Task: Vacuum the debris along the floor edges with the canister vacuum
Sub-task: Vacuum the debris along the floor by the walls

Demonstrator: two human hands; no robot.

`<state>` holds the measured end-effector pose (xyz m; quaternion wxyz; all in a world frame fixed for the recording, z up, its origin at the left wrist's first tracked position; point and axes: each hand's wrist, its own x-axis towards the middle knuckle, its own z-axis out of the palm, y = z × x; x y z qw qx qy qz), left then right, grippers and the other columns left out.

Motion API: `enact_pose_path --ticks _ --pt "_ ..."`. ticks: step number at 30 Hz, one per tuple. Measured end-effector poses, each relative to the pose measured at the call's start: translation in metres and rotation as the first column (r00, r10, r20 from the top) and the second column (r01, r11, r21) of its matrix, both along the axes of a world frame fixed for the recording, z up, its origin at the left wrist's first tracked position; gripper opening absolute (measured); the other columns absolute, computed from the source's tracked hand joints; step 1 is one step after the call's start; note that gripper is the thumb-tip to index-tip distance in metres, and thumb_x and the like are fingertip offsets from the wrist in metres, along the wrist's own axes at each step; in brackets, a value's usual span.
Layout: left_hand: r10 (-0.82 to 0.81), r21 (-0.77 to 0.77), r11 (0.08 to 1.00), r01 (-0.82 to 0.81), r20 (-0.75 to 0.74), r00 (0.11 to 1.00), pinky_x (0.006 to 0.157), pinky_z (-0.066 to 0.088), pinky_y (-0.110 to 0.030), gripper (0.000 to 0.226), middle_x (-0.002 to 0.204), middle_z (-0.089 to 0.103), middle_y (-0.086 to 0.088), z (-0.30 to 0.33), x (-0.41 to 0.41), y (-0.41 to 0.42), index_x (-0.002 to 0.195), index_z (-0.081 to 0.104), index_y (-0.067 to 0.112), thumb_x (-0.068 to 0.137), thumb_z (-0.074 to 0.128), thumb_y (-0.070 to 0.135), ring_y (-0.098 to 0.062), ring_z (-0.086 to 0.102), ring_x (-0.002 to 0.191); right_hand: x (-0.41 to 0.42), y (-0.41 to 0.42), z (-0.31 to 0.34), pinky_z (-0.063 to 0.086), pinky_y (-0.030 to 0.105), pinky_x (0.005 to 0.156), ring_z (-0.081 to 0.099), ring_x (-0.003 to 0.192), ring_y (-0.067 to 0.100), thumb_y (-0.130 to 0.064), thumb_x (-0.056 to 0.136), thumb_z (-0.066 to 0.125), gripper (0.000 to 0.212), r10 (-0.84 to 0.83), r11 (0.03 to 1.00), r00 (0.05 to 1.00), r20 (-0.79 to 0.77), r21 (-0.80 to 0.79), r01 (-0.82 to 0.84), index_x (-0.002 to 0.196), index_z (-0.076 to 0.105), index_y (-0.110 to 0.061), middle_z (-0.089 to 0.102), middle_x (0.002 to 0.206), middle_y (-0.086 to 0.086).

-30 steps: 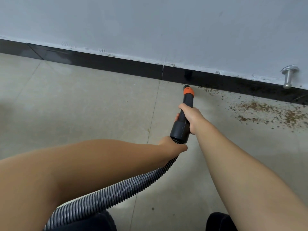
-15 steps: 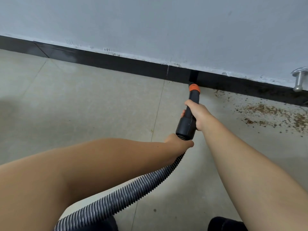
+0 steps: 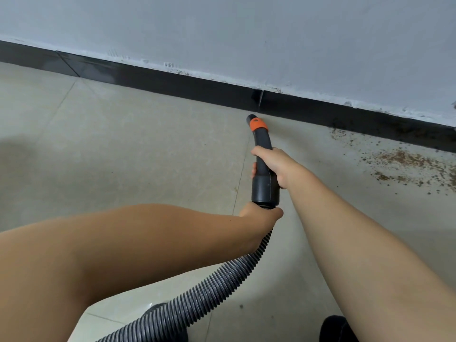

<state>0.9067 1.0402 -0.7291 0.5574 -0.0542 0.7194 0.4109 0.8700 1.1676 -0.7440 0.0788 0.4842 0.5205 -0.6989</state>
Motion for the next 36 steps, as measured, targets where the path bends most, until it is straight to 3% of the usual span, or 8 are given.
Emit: enact_pose_path --ticks 3,7,15,18,23,26,32,36 --pt "-0.079 0.017 0.997 0.078 0.036 0.996 0.067 0.043 -0.032 0.024 0.082 0.051 -0.01 0.001 0.018 0.005 0.102 0.052 0.01 0.082 0.064 0.017 -0.027 0.05 0.074 0.027 0.009 0.002 0.054 0.03 0.055 0.058 0.049 0.019 -0.02 0.086 0.059 0.017 -0.038 0.999 0.999 0.034 0.008 0.037 0.098 0.048 -0.015 0.061 0.054 0.004" --pt "-0.197 0.052 0.98 0.193 0.098 0.975 0.064 0.042 -0.03 0.015 0.074 0.05 -0.007 0.004 0.051 0.01 0.087 0.051 0.011 0.081 0.064 0.017 -0.024 0.049 0.069 0.075 0.019 0.006 0.052 0.027 0.051 0.058 0.046 0.02 -0.02 0.086 0.057 0.016 -0.107 0.994 0.99 0.088 0.036 0.104 0.095 0.046 -0.014 0.061 0.054 0.004" --pt "-0.377 0.089 0.926 0.368 0.302 0.876 0.06 0.051 -0.026 0.021 0.069 0.06 -0.005 0.018 0.088 -0.007 0.091 0.058 0.011 0.081 0.067 0.027 -0.019 0.058 0.058 0.138 0.003 0.013 0.052 0.031 0.053 0.056 0.046 0.02 -0.016 0.085 0.061 0.018 -0.239 0.971 0.963 0.125 0.017 0.239 0.097 0.048 -0.013 0.059 0.053 0.004" --pt "-0.433 0.108 0.9 0.422 0.323 0.841 0.066 0.053 -0.028 0.02 0.07 0.06 -0.003 0.024 0.096 -0.016 0.091 0.058 0.013 0.081 0.067 0.029 -0.018 0.058 0.06 0.156 -0.007 0.019 0.052 0.03 0.051 0.056 0.044 0.02 -0.017 0.085 0.063 0.02 -0.294 0.954 0.943 0.155 -0.019 0.3 0.098 0.048 -0.012 0.059 0.052 0.005" --pt "-0.553 0.148 0.832 0.534 0.298 0.778 0.052 0.047 -0.022 0.016 0.069 0.054 -0.003 0.033 0.118 -0.012 0.09 0.053 0.014 0.084 0.066 0.022 -0.015 0.052 0.054 0.205 -0.004 0.027 0.053 0.031 0.05 0.057 0.043 0.019 -0.018 0.087 0.064 0.02 -0.476 0.871 0.856 0.203 -0.029 0.491 0.096 0.047 -0.012 0.059 0.052 0.007" --pt "-0.568 0.137 0.823 0.551 0.241 0.787 0.05 0.045 -0.021 0.015 0.07 0.052 -0.004 0.033 0.116 0.0 0.087 0.05 0.015 0.085 0.065 0.019 -0.015 0.049 0.055 0.212 0.002 0.025 0.054 0.035 0.06 0.057 0.047 0.02 -0.018 0.087 0.063 0.019 -0.559 0.824 0.809 0.182 0.014 0.566 0.097 0.048 -0.01 0.06 0.055 0.008" --pt "-0.482 0.039 0.874 0.485 0.203 0.852 0.046 0.045 -0.02 0.017 0.069 0.054 -0.005 0.034 0.123 0.0 0.089 0.052 0.01 0.085 0.064 0.021 -0.016 0.052 0.053 0.187 0.006 0.027 0.054 0.031 0.057 0.059 0.045 0.019 -0.016 0.088 0.059 0.014 -0.334 0.94 0.933 0.134 -0.028 0.34 0.094 0.048 -0.01 0.06 0.056 0.007" --pt "-0.452 -0.007 0.889 0.457 0.149 0.88 0.049 0.046 -0.022 0.016 0.069 0.054 -0.006 0.033 0.135 0.019 0.089 0.052 0.01 0.084 0.065 0.018 -0.017 0.051 0.053 0.196 0.023 0.026 0.052 0.028 0.053 0.057 0.043 0.019 -0.015 0.089 0.056 0.012 -0.325 0.94 0.94 0.1 -0.074 0.332 0.093 0.047 -0.008 0.058 0.059 0.008"
